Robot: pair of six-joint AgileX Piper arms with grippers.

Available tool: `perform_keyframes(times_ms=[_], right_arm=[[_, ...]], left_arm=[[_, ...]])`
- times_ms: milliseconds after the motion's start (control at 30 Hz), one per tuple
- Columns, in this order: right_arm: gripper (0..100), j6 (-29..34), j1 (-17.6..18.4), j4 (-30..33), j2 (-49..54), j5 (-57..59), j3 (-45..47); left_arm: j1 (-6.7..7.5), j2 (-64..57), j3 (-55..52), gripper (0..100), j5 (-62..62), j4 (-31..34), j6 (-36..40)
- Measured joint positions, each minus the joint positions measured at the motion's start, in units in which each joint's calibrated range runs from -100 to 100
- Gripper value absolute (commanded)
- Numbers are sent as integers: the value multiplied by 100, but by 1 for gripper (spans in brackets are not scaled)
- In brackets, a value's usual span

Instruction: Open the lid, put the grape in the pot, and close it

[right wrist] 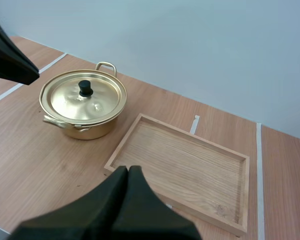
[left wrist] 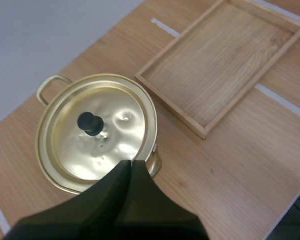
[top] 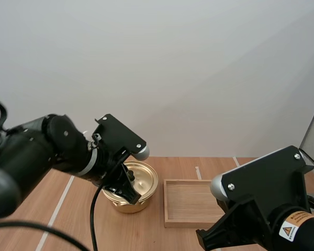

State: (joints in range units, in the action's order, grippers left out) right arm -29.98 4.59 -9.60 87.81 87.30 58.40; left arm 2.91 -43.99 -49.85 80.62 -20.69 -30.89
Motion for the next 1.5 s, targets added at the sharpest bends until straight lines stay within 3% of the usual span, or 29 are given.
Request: perform_keyframes(times_ms=[167,433,600,800,1167,1500], right_arm=[[0,0,0,0,-177,-391,173],[0,0,0,-20,-387,-2351,1171],[0,143,0,-189,-406,-3522,1524],[0,158,0,-113,-406,-4224,1583],[0,103,0,274,132,-6404,2990],[0,103,0,147,731,-7113,4143]], left_arm=[[0,-1266,-477,0,-608,-13,157],[0,-3089,-596,0,-885,-41,813],[0,-4116,-911,0,-1818,-43,1625],[0,-4944,-1562,0,-3097,-43,1906],[0,-5123,-2421,0,-3620,-5,1660],[0,-5138,-3719,0,-5857,-355,1623]])
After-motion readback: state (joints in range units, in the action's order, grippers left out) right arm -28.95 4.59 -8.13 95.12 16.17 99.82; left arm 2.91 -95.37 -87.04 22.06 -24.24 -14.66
